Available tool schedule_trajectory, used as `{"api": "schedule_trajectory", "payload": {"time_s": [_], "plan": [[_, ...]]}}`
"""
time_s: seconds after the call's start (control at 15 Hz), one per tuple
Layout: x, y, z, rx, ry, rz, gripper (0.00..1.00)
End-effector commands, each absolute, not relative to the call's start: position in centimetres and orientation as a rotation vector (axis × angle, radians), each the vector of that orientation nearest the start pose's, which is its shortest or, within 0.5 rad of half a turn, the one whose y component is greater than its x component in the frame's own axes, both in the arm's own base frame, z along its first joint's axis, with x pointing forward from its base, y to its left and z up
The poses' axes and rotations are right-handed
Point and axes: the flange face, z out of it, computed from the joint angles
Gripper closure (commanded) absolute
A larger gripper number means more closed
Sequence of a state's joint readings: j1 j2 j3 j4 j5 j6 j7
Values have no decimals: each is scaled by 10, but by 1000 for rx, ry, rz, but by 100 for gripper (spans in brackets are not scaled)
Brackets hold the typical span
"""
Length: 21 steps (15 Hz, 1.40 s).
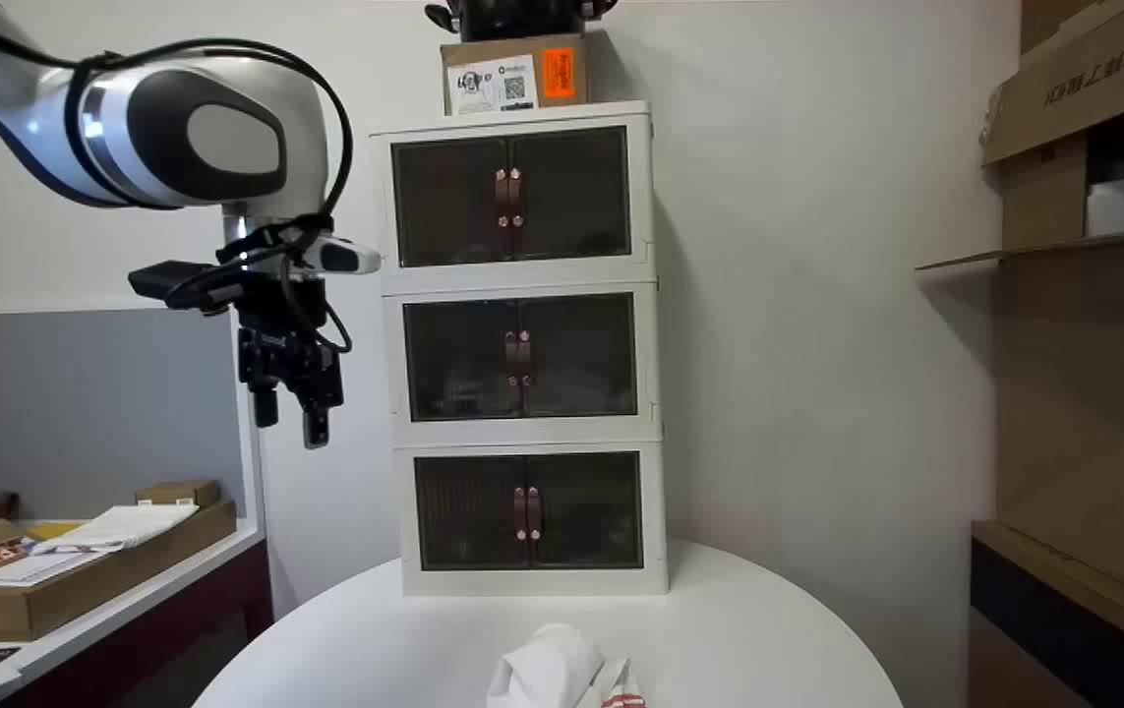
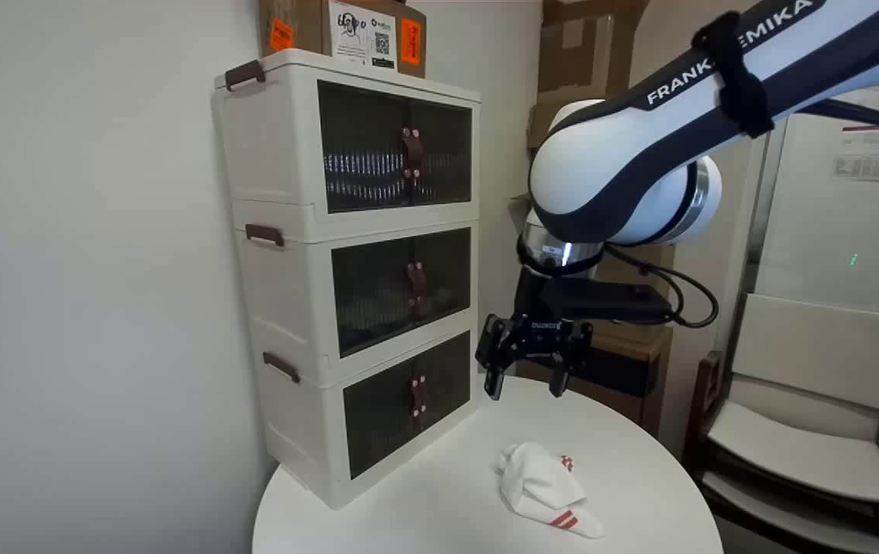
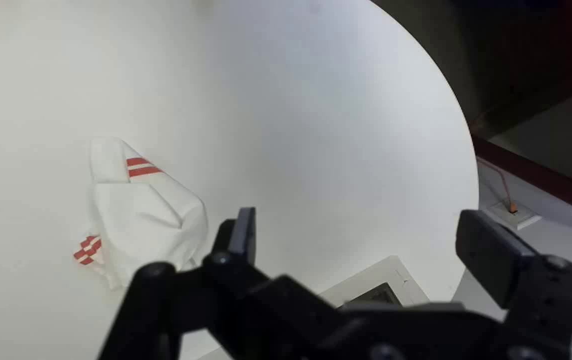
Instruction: Open the left cabinet door of the middle segment
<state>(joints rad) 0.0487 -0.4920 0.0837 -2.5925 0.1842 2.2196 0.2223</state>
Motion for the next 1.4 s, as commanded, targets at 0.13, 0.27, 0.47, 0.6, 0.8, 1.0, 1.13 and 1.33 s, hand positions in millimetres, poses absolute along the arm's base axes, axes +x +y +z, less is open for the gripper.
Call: {"api": "schedule_trajectory", "payload": {"time_s": [0.13,0.27,0.47,0.6,0.8,1.0,1.13,1.33], "plan": [[397,56,434,-3072,344,-289,0],[408,48,441,-3135,329,-423,0],[430,29,455,-3198,309,-663,0],[449,15,462,-3215,293,-840,0],[478,-1,464,-3212,203,-1112,0],[496,-6,472,-3185,103,-1364,0],[502,-1,483,-3163,56,-1512,0],[510,19,501,-3121,11,-1717,0]]}}
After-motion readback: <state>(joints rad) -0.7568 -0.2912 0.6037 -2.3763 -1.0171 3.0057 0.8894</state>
